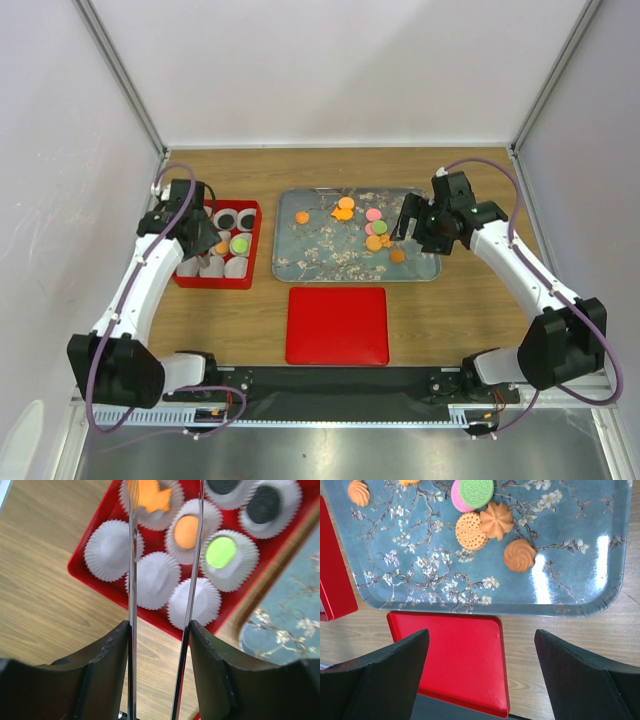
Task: Pack the cookies
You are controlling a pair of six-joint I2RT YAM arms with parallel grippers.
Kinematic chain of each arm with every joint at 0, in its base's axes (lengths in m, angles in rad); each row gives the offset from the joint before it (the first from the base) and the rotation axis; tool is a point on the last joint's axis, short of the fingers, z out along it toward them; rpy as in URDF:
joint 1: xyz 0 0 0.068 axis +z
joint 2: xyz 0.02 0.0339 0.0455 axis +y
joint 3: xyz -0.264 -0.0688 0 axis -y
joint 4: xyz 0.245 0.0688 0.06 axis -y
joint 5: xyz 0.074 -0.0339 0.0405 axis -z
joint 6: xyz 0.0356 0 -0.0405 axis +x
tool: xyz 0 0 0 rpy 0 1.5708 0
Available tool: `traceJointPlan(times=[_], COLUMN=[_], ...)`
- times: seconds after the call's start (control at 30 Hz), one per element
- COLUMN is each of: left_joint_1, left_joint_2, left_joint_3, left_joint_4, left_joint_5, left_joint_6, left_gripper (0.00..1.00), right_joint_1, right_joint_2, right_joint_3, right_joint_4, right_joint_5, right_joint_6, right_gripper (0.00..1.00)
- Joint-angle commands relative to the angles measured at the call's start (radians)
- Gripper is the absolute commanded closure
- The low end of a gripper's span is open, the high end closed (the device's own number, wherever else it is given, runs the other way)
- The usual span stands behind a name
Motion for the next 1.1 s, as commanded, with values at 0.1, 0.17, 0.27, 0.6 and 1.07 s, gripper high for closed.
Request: traceJointPlan(times=[0.1, 0.17, 0.27, 0.6, 1.07], left_joint_1=[-0.202, -0.298, -0.434, -0.806, -0.909], left_joint_2=[-0.025, -0.002, 0.041, 0.304, 0.556], left_joint_3=[0.172, 0.201, 0.23, 0.374, 0.473], left_joint_4=[-0.038, -0.039, -0.021, 0.068, 0.157], left_joint_5=[-0.037, -0.044, -0.047, -0.016, 0.051], left_joint_6=[-0.016, -0.058, -0.098, -0.119, -0.02], left_gripper=[0.45, 0.45, 0.44, 0.44, 0.43], right_joint_1=[0.001, -0.003, -0.005, -0.02, -0.048], right_joint_2=[-0.053, -0.079, -0.108, -0.177, -0.228], right_joint_3=[0.061, 0.058, 0.04, 0.017, 0.023], right_joint_4=[-0.027, -0.042, -0.049, -0.068, -0.108], right_joint_5=[0.028, 0.035, 0.033, 0.056, 0.104], right_joint_6=[-0.021, -0.021, -0.013, 0.005, 0.025], right_gripper=[0.06, 0.06, 0.06, 0.06, 0.06])
